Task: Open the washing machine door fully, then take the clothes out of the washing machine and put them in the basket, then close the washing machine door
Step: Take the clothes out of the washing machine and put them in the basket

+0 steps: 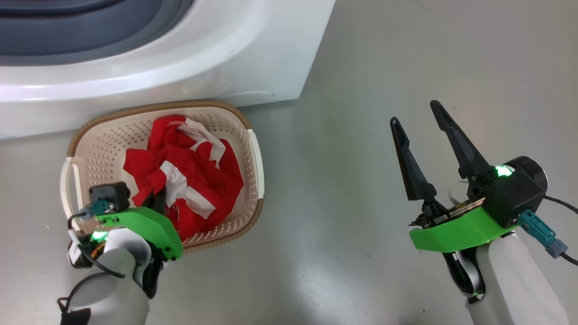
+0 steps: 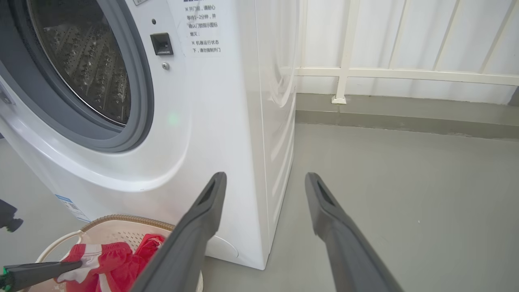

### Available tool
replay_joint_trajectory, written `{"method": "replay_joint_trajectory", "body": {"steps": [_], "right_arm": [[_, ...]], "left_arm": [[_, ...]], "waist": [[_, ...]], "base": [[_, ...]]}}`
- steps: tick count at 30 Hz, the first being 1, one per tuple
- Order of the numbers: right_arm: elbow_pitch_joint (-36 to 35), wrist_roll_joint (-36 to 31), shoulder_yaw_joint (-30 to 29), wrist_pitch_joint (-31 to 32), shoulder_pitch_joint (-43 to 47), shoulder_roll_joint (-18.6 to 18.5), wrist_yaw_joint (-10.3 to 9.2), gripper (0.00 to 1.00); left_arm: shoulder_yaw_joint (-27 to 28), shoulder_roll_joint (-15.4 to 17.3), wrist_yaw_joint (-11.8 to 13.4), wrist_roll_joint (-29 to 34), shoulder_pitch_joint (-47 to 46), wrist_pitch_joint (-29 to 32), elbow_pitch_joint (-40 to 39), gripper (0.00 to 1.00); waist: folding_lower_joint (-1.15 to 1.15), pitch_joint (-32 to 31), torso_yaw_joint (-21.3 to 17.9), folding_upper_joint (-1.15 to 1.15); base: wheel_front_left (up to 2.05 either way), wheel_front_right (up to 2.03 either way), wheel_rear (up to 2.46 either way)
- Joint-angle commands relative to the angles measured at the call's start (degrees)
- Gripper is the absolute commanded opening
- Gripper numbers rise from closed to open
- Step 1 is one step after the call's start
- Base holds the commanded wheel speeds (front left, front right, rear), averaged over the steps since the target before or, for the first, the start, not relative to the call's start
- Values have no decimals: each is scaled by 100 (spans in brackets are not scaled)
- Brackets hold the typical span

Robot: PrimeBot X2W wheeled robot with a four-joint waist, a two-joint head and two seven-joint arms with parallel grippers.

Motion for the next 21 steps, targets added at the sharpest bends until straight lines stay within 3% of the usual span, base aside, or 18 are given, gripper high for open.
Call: {"method": "replay_joint_trajectory", "body": {"steps": [1,3,5,6,7,14,21], "right_arm": [[-161,-18,82,-36,-9,21,39,100],[-154,-20,74,-36,-13,21,39,100],[-128,-7,70,-36,-12,21,39,100],[-111,2,74,-36,-12,21,39,100],[-93,8,73,-36,-11,21,39,100],[20,45,97,-36,58,21,39,100],[170,61,172,-36,231,21,39,100]], "left_arm": [[62,211,-32,-92,-21,-17,-11,0],[-49,224,-32,-165,-45,-24,17,3],[-151,240,-32,-241,-39,-53,15,47],[-197,248,-32,-280,-25,-71,8,85],[-247,250,-32,-317,-6,-90,-10,100],[-368,318,-32,-663,312,-205,-445,100],[-26,537,-33,-491,972,-211,-1636,100]], "waist": [[0,46,-20,0],[0,41,-9,0],[0,-13,15,0],[0,-54,28,0],[0,-104,43,0],[0,-616,185,0],[0,-1225,361,0]], "base": [[0,0,0],[0,0,0],[0,0,0],[0,0,0],[0,0,0],[0,0,0],[0,0,0]]}}
